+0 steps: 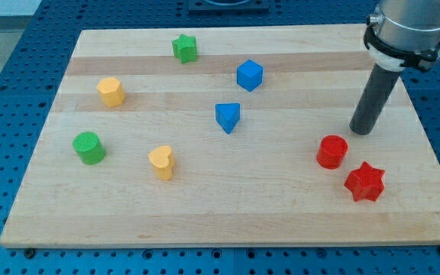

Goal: Place the red circle towards the top left of the red star

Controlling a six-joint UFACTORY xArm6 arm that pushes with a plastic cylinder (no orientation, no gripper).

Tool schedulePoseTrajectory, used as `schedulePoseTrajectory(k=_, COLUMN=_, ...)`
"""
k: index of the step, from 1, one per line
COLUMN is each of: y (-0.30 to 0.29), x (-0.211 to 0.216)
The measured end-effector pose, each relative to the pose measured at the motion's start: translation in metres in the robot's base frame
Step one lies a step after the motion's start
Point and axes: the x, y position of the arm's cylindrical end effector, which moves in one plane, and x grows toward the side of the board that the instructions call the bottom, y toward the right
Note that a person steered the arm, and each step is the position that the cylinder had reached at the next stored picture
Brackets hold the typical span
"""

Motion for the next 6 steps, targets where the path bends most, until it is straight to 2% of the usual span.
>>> schedulePoseTrajectory(k=1, y=-0.082, x=0.0)
schedulePoseTrajectory(k=2, y=-0.082, x=0.001)
schedulePoseTrajectory(k=3, y=-0.055, x=0.018)
schedulePoseTrajectory(k=4, y=-0.049, x=0.019)
schedulePoseTrajectory(k=6, y=-0.053, x=0.046)
